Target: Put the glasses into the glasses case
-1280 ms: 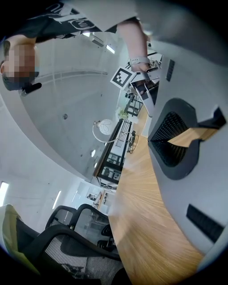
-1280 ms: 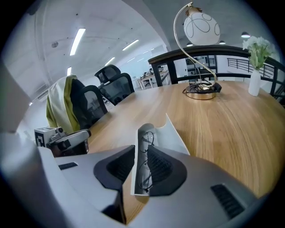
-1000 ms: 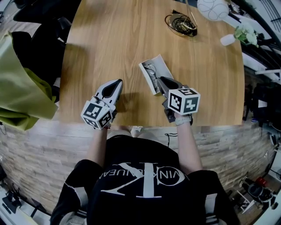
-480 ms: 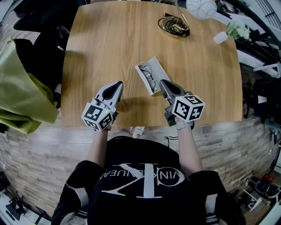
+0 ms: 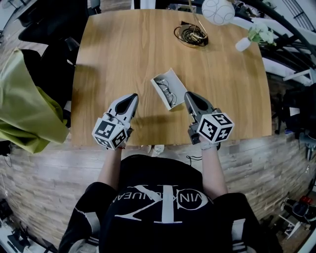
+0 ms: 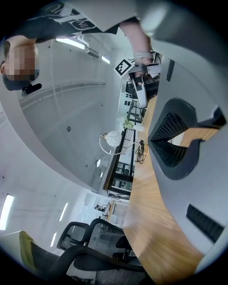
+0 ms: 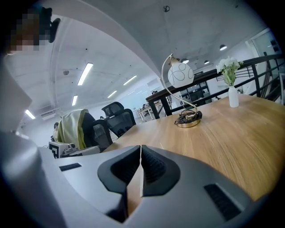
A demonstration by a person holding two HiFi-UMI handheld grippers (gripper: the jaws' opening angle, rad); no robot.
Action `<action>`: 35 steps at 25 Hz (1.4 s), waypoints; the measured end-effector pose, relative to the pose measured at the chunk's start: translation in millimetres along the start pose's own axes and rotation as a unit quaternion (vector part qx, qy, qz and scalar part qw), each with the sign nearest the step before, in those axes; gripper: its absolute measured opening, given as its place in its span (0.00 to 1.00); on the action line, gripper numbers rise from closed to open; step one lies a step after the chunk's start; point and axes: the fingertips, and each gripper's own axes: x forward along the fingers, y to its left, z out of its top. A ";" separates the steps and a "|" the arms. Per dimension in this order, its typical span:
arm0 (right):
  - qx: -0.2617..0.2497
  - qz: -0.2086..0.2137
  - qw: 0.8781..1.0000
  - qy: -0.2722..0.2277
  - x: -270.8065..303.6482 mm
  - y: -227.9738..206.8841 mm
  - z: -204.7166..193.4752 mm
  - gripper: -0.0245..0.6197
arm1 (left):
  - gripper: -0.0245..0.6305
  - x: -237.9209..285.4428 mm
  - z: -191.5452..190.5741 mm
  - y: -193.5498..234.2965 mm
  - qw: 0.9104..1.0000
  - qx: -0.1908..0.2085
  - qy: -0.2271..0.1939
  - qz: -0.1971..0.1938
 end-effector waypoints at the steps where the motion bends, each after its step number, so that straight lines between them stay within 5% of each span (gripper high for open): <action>1: -0.003 -0.001 1.000 -0.005 -1.7 0.2 2.7 0.08 | 0.06 -0.3 2.7 0.8 1.000 0.001 -0.002 0.001; 35: -0.054 0.005 0.994 -0.091 -25.0 7.4 60.9 0.08 | 0.06 -2.2 76.8 17.8 0.996 0.054 -0.067 0.029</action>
